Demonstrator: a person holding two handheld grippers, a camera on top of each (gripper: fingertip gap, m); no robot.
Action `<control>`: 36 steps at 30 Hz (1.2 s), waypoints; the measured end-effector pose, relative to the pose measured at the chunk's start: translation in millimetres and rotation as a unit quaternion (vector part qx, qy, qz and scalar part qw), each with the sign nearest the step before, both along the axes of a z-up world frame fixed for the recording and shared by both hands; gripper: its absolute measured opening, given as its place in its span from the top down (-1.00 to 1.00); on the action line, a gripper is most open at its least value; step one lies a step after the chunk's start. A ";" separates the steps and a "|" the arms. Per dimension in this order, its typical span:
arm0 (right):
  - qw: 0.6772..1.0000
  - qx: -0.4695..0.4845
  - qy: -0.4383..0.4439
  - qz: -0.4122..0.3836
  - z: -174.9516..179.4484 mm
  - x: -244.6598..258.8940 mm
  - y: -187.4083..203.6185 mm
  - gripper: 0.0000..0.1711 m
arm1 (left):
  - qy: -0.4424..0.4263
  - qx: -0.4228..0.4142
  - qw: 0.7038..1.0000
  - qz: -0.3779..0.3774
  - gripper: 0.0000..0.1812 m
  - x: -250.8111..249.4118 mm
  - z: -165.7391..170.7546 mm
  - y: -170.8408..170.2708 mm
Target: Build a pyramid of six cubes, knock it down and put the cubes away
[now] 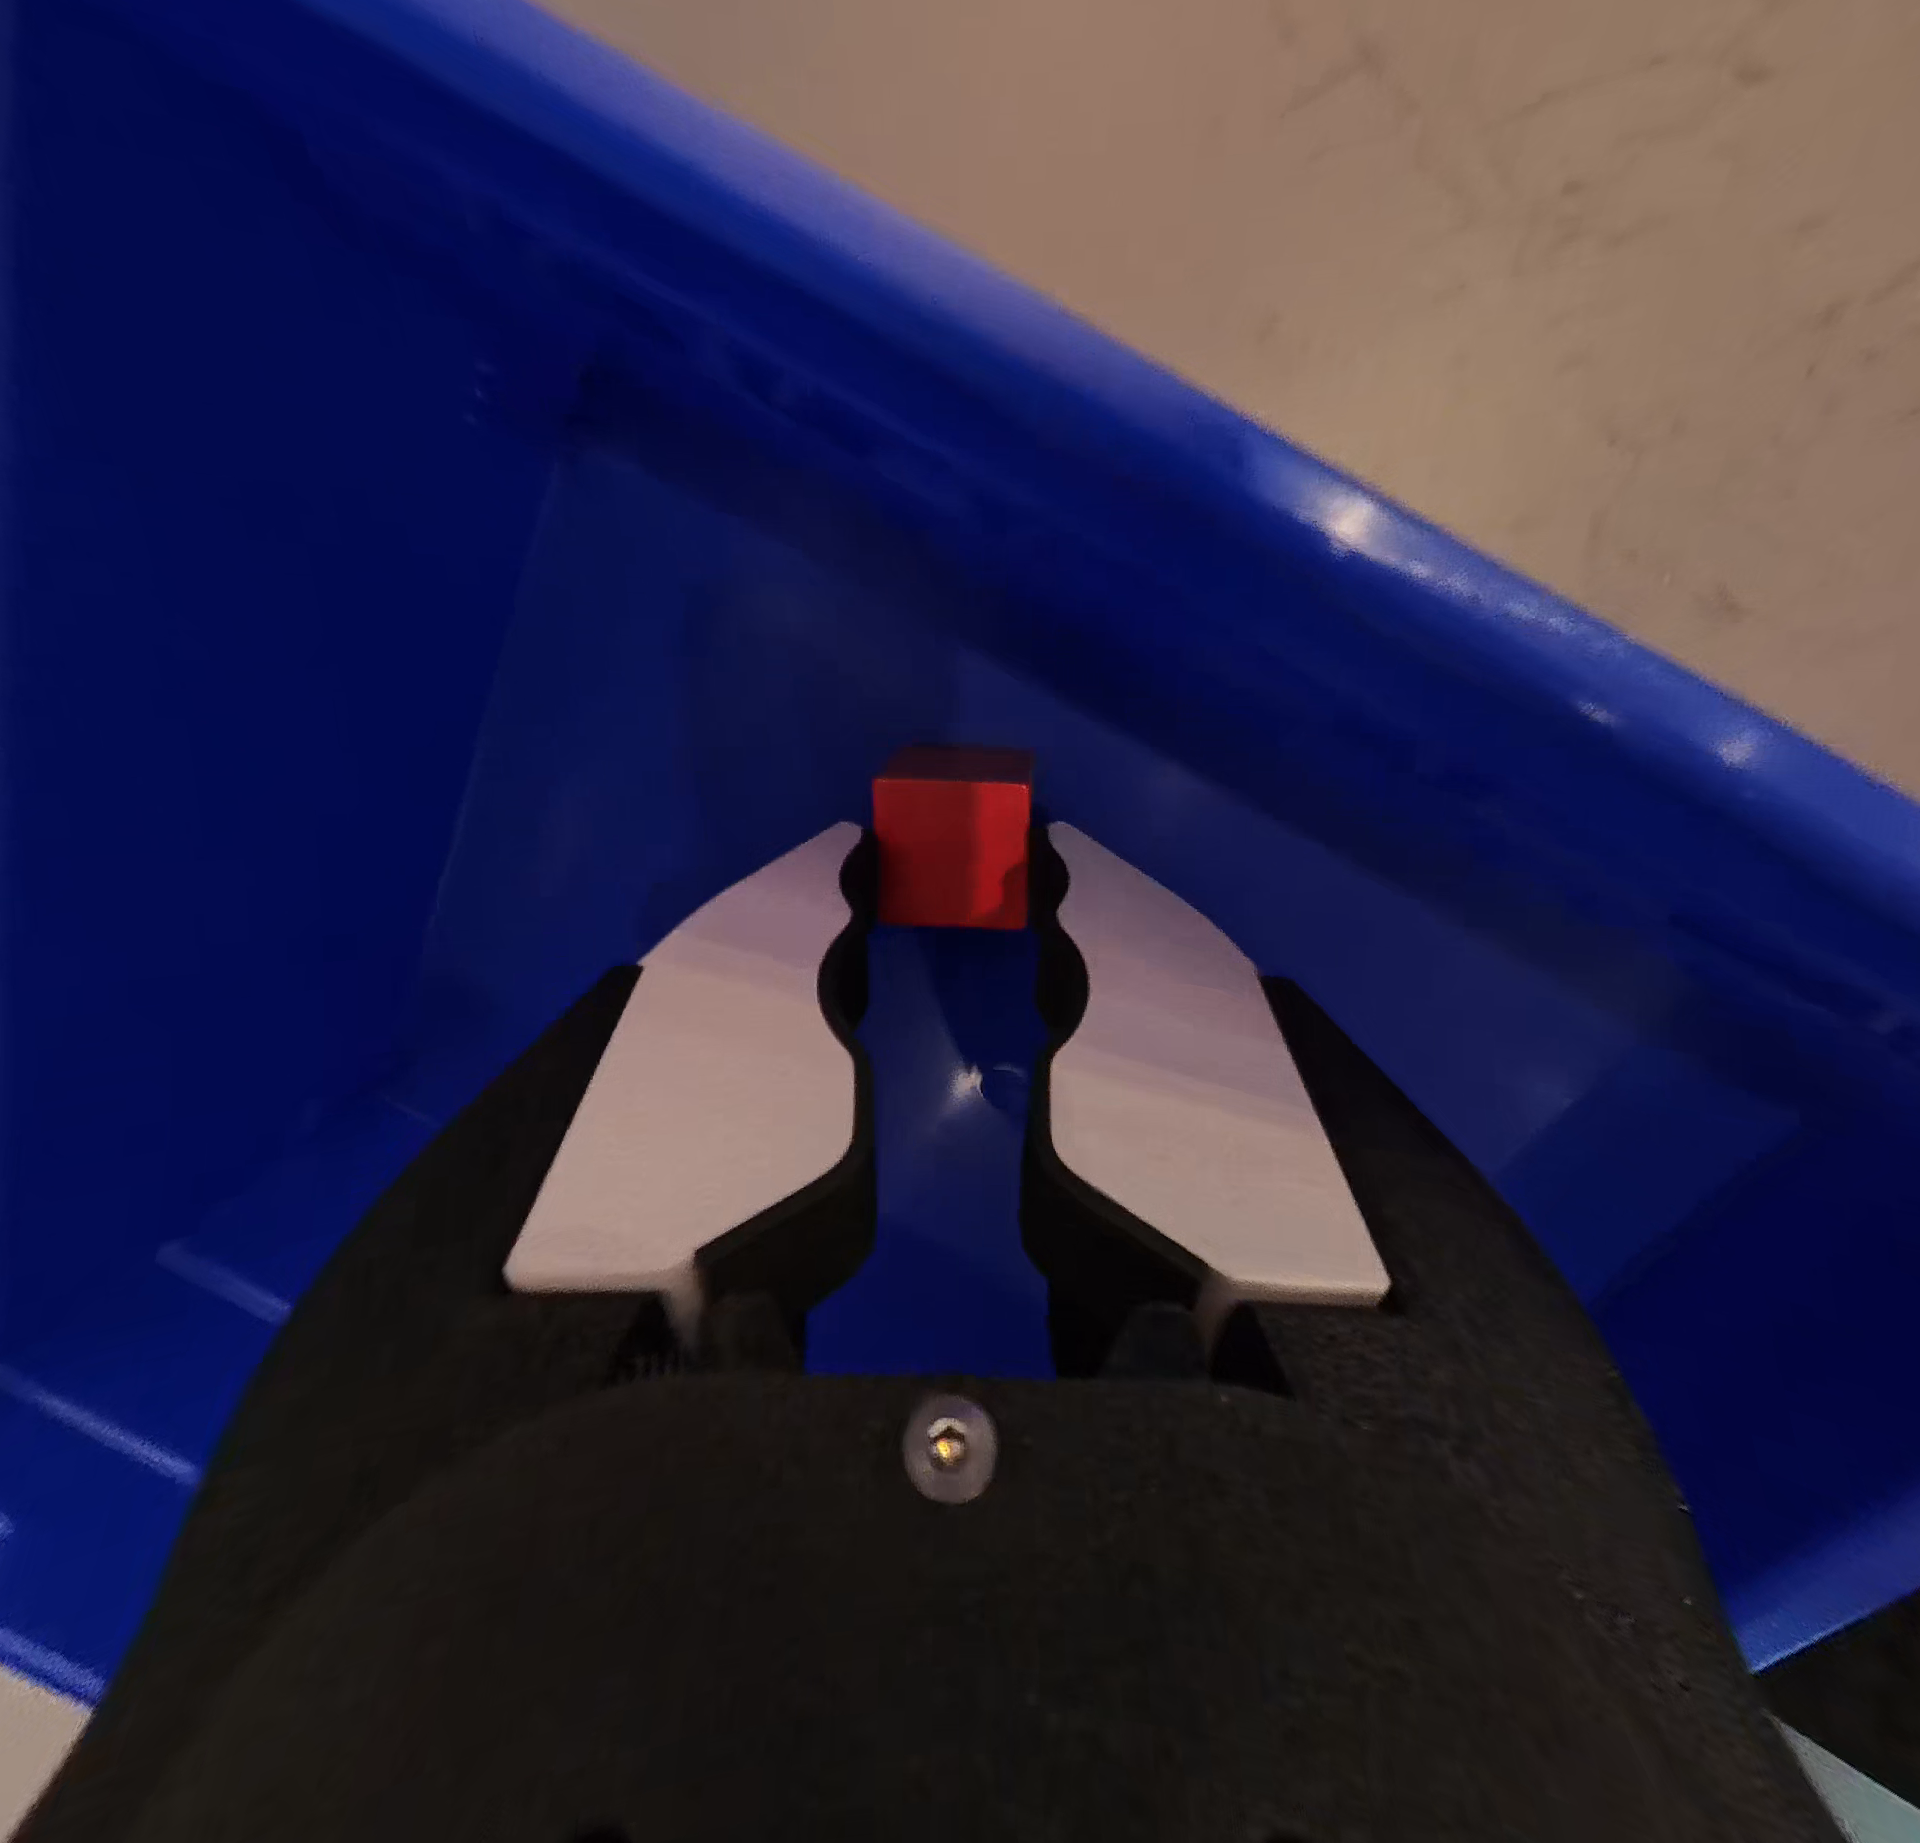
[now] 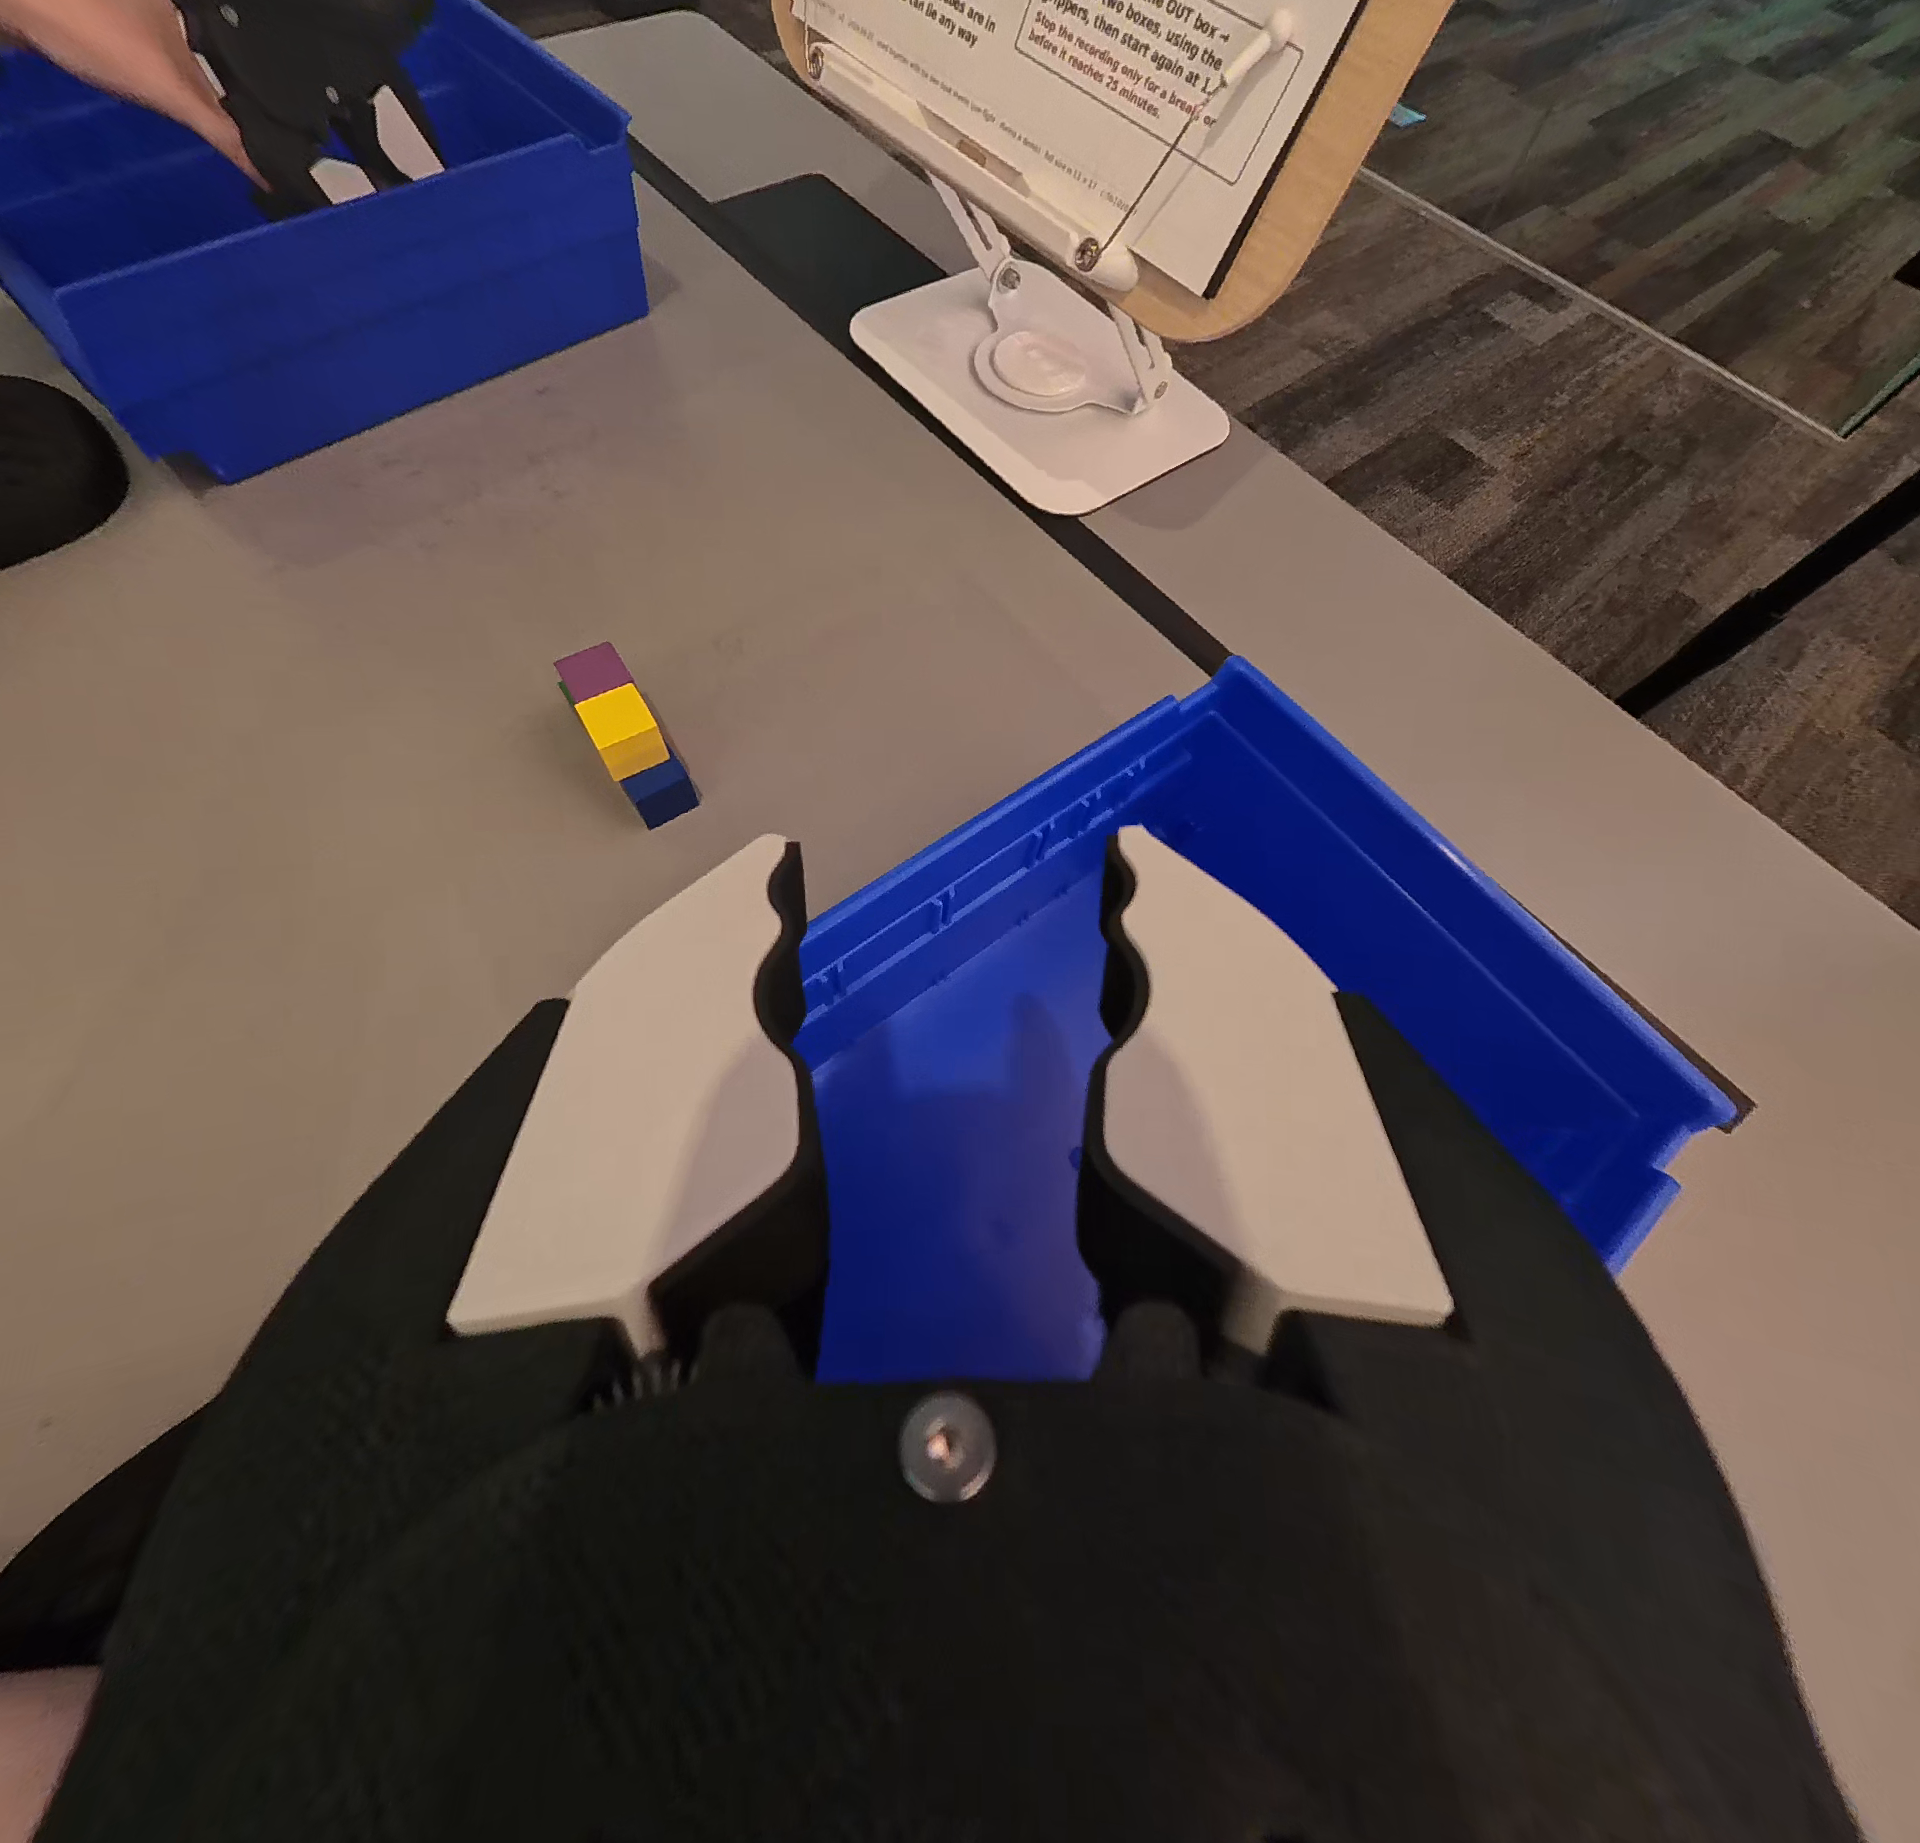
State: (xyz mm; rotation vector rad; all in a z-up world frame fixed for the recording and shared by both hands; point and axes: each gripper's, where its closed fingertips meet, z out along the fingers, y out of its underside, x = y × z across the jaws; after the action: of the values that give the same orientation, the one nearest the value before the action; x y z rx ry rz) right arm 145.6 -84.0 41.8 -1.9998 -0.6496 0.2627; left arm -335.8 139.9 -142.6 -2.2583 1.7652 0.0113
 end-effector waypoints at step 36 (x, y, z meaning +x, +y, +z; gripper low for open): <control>0.999 0.002 -0.001 0.036 3.2 -15.8 -5.6 0.37 | -0.051 -0.004 0.944 -0.325 0.70 291.9 54.9 -177.9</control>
State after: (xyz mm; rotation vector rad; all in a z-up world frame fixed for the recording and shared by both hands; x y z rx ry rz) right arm 129.9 -89.6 45.0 -1.9763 -0.7238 0.3012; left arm -43.9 -38.0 -87.7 -1.5411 2.3529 -0.2359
